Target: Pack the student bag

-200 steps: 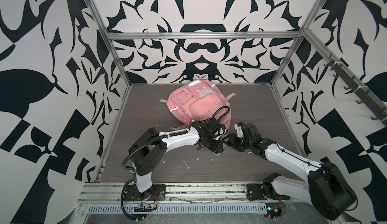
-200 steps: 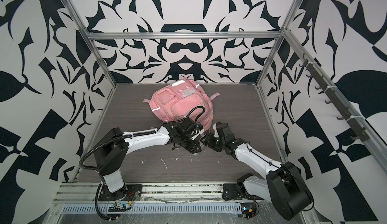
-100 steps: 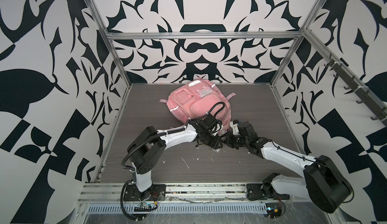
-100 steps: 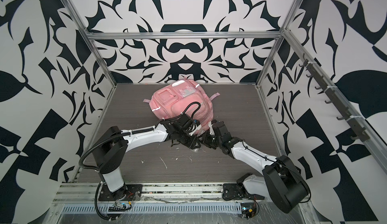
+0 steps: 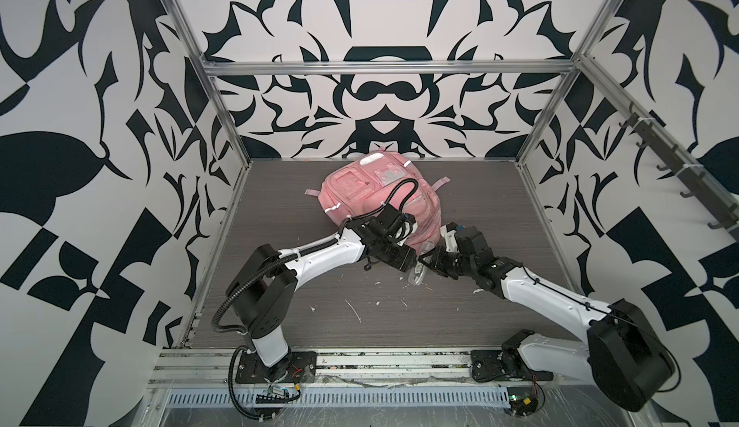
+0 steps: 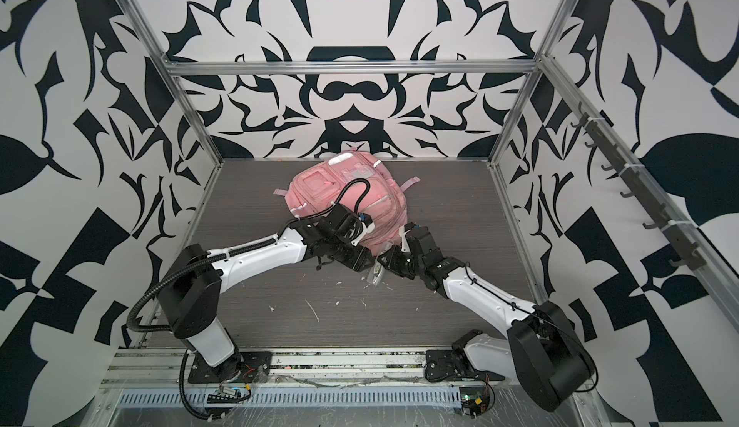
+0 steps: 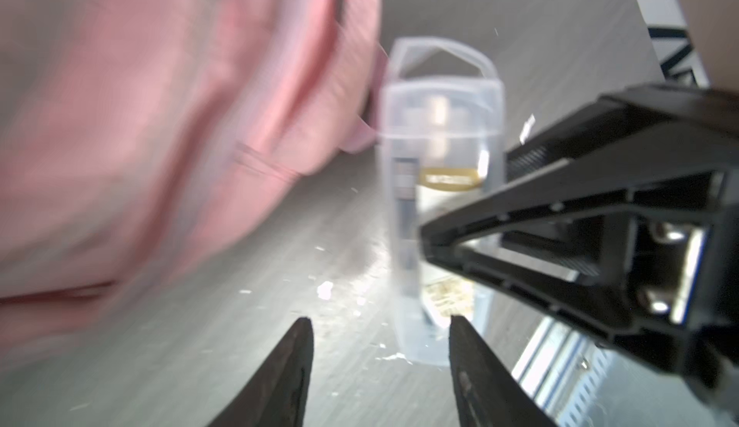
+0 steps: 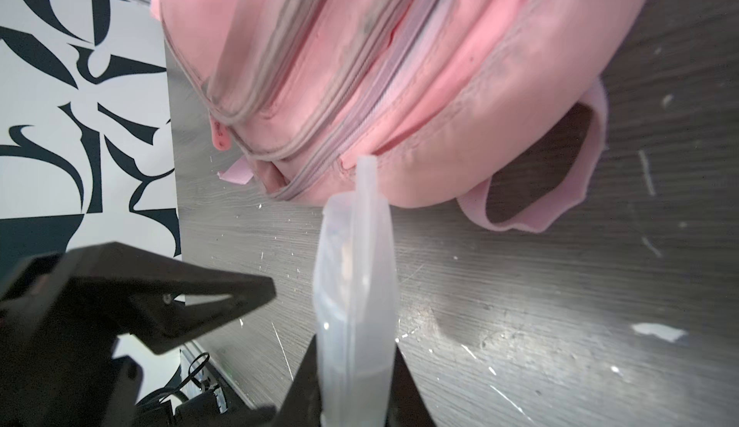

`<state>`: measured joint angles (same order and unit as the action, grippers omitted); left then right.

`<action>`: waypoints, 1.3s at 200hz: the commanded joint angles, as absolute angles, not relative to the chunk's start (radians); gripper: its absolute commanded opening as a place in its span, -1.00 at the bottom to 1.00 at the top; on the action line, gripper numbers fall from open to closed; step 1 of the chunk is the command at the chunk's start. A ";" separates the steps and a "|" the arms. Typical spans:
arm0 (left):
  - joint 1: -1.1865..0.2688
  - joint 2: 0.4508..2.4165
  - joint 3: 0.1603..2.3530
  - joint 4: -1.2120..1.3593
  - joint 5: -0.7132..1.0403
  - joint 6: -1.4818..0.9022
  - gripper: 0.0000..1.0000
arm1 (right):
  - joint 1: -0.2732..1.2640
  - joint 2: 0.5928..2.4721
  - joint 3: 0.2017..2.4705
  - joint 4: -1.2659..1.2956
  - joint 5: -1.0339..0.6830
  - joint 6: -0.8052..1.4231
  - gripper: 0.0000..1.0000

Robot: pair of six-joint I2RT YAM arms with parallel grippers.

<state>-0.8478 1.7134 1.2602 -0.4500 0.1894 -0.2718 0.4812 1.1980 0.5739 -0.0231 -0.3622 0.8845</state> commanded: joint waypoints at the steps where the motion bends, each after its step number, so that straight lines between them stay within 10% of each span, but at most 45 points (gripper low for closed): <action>1: -0.831 1.718 1.346 -0.538 0.040 -0.193 0.11 | 0.442 1.176 0.632 -0.062 -0.351 0.835 -0.74; 205: -0.885 2.158 1.819 -0.716 -0.448 0.067 -0.09 | 0.244 1.167 0.618 -0.045 -0.472 0.846 -0.82; 260: -0.885 2.143 1.850 -0.698 -0.522 0.100 -0.68 | 0.241 1.170 0.607 -0.030 -0.491 0.844 -0.81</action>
<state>-0.8871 2.1651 1.8175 -0.6853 -0.4744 0.0795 0.2440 1.1732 0.6067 -0.0769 -0.4683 0.8467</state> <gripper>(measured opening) 0.194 0.227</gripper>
